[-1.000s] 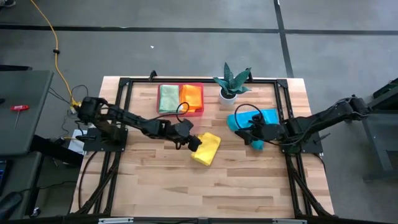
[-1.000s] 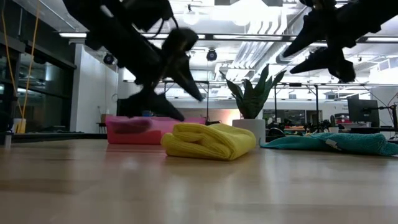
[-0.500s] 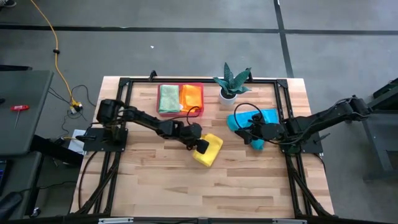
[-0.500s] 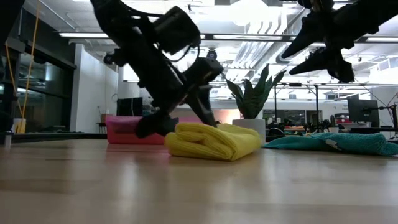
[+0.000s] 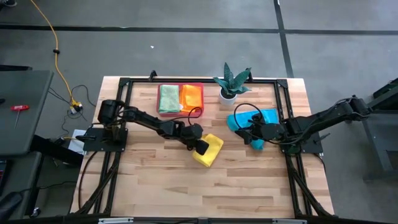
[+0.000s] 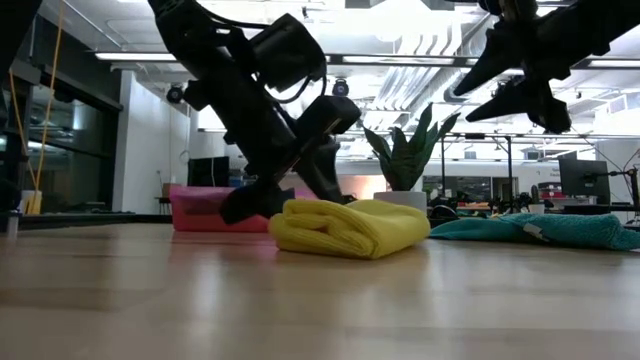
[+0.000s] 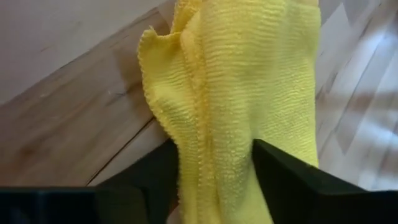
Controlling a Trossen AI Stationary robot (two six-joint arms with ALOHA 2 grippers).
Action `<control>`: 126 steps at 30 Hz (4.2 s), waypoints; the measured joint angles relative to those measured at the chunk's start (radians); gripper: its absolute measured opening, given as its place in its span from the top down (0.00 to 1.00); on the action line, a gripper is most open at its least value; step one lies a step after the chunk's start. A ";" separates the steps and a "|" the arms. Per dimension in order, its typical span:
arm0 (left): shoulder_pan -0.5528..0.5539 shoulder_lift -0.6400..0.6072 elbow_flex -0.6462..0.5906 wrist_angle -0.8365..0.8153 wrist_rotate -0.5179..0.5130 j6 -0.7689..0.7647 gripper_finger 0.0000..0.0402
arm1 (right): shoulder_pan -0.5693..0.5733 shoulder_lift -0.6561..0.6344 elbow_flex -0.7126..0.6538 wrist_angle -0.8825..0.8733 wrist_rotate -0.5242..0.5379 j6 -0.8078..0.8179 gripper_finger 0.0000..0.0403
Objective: Fold microfiber towels
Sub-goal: Put the yellow microfiber towel into the bin
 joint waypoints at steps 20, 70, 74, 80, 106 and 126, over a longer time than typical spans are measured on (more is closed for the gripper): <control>-0.005 -0.147 -0.013 -0.064 0.041 0.092 0.99 | 0.000 0.001 0.000 -0.045 0.010 0.003 0.58; 0.610 -0.220 -0.013 -0.085 0.022 0.146 1.00 | 0.000 0.001 0.000 -0.050 0.046 0.026 0.58; 0.605 -0.197 -0.013 -0.054 0.019 0.113 1.00 | 0.000 0.001 0.000 -0.050 0.046 0.026 0.58; 0.599 -0.193 -0.013 -0.083 -0.014 0.111 0.98 | -0.001 0.001 0.000 -0.050 0.047 0.026 0.58; 0.666 -0.352 -0.013 -0.298 -0.147 0.390 0.53 | 0.000 0.001 0.000 -0.051 0.064 0.021 0.58; 0.579 -0.253 -0.012 -0.112 -0.111 0.454 0.99 | -0.001 0.000 0.000 -0.051 0.087 0.026 0.58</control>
